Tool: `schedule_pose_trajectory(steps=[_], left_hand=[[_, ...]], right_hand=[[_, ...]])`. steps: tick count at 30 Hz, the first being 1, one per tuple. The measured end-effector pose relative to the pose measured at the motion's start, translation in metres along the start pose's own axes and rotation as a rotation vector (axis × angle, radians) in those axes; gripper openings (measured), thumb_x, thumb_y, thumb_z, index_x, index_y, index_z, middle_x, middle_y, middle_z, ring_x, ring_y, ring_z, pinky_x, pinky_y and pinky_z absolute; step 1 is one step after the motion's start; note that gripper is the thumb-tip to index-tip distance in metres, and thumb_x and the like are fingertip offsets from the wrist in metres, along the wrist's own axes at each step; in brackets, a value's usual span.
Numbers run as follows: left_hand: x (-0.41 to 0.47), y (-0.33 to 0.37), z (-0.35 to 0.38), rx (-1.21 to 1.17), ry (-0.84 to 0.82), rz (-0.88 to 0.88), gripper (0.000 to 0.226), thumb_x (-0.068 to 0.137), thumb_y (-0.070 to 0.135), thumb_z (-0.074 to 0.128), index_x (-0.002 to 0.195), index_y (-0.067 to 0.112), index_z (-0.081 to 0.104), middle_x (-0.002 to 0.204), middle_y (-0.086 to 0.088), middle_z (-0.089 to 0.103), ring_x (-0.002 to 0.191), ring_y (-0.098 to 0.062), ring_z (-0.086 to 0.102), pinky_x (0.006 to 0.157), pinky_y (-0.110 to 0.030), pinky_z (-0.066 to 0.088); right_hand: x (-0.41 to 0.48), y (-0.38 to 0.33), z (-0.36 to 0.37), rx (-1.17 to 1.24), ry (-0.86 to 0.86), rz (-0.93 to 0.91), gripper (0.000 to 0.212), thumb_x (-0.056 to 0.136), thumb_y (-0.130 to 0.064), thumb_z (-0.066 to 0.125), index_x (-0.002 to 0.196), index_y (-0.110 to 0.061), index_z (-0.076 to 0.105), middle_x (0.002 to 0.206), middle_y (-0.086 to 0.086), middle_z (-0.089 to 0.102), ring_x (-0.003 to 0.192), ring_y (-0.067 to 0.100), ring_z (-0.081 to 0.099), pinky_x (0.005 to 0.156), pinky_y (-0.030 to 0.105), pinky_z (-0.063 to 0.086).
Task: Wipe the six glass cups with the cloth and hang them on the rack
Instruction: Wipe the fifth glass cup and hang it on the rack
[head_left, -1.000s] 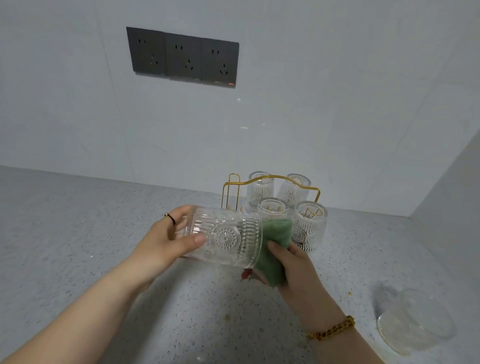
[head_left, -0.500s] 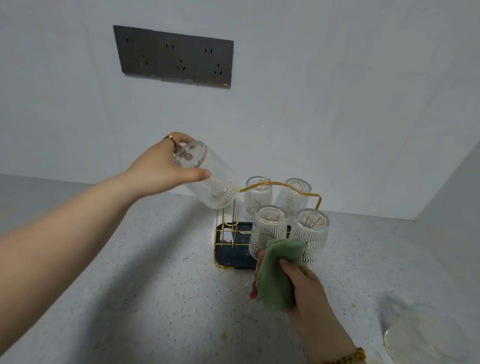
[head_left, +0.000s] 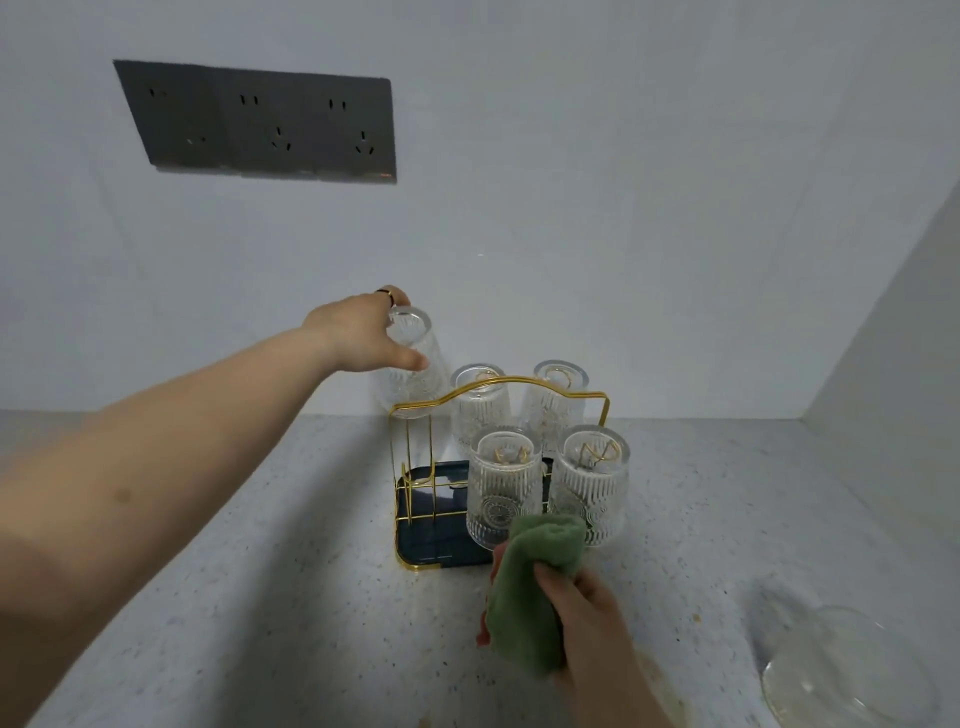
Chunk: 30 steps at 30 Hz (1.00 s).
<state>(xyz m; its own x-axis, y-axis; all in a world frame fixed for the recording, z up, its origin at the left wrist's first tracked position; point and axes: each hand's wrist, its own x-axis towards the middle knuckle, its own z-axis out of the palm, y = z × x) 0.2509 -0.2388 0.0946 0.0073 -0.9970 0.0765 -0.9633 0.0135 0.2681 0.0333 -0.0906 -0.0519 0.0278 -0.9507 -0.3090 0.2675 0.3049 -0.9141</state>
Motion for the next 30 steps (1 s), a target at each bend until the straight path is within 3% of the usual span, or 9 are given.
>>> schedule_pose_trajectory(steps=[2,4,7,11,15,21,24,28,30], left_hand=[[0.004,-0.001,0.009,0.006,-0.066,0.002,0.078,0.072,0.047,0.069,0.135,0.018,0.032,0.131,-0.005,0.052,0.118,-0.024,0.050,0.092,-0.034,0.041],[0.007,-0.004,0.016,0.008,-0.150,0.012,0.078,0.072,0.043,0.070,0.136,0.018,0.032,0.134,-0.006,0.049,0.120,-0.024,0.048,0.094,-0.035,0.041],[0.010,-0.011,0.023,-0.010,-0.220,0.015,0.077,0.073,0.038,0.071,0.136,0.017,0.031,0.137,-0.007,0.046,0.119,-0.024,0.048,0.095,-0.036,0.042],[0.017,-0.014,0.035,0.080,-0.224,0.057,0.075,0.075,0.040,0.069,0.137,0.019,0.032,0.138,-0.004,0.047,0.124,-0.022,0.045,0.098,-0.034,0.039],[0.022,-0.013,0.043,0.102,-0.264,0.085,0.079,0.072,0.043,0.071,0.138,0.020,0.033,0.141,-0.001,0.044,0.128,-0.021,0.041,0.102,-0.033,0.036],[0.025,-0.020,0.053,0.066,-0.304,0.171,0.079,0.074,0.027,0.074,0.140,0.019,0.030,0.146,-0.002,0.038,0.134,-0.022,0.035,0.109,-0.034,0.030],[0.028,-0.022,0.057,0.032,-0.305,0.200,0.080,0.075,0.026,0.073,0.141,0.018,0.029,0.147,-0.004,0.035,0.135,-0.022,0.033,0.111,-0.033,0.026],[0.031,-0.027,0.061,-0.024,-0.329,0.197,0.083,0.074,0.028,0.073,0.142,0.016,0.026,0.148,-0.008,0.028,0.137,-0.024,0.027,0.114,-0.033,0.021],[0.030,-0.028,0.061,-0.057,-0.339,0.186,0.083,0.074,0.031,0.072,0.142,0.014,0.026,0.149,-0.009,0.027,0.138,-0.024,0.025,0.115,-0.033,0.019]], right_hand=[[0.000,-0.001,0.004,0.034,0.020,0.024,0.020,0.077,-0.018,0.066,0.093,-0.006,0.066,0.092,0.014,0.069,0.099,0.039,0.059,0.097,0.056,0.042],[0.002,0.001,0.003,0.113,0.038,0.012,0.036,0.053,-0.034,0.083,0.079,-0.010,0.073,0.085,0.013,0.072,0.096,0.038,0.060,0.094,0.053,0.043],[0.001,0.004,0.001,0.195,0.056,0.009,0.004,0.071,-0.014,0.073,0.071,-0.011,0.074,0.084,0.015,0.072,0.102,0.043,0.059,0.097,0.060,0.039],[0.002,0.007,0.001,0.191,0.064,-0.005,0.048,0.056,-0.031,0.083,0.093,-0.002,0.071,0.073,0.006,0.075,0.093,0.037,0.063,0.092,0.054,0.045],[0.007,0.016,-0.002,0.168,0.050,0.020,0.070,0.014,-0.056,0.084,0.068,-0.012,0.076,0.073,0.009,0.074,0.089,0.036,0.064,0.089,0.052,0.047],[0.007,0.021,-0.001,0.196,0.054,0.036,0.027,0.061,-0.024,0.077,0.080,-0.005,0.074,0.070,0.009,0.073,0.092,0.038,0.062,0.093,0.054,0.045],[0.010,0.025,-0.002,0.179,0.054,0.024,0.065,0.030,-0.048,0.087,0.079,-0.008,0.075,0.073,0.008,0.074,0.087,0.034,0.064,0.087,0.049,0.048],[0.012,0.028,-0.005,0.156,0.021,0.043,0.045,0.033,-0.036,0.087,0.070,-0.013,0.077,0.073,0.009,0.074,0.094,0.038,0.063,0.090,0.052,0.047],[0.010,0.027,-0.004,0.132,0.004,0.039,0.048,0.029,-0.039,0.086,0.069,-0.014,0.077,0.076,0.011,0.074,0.095,0.040,0.062,0.091,0.053,0.047]])
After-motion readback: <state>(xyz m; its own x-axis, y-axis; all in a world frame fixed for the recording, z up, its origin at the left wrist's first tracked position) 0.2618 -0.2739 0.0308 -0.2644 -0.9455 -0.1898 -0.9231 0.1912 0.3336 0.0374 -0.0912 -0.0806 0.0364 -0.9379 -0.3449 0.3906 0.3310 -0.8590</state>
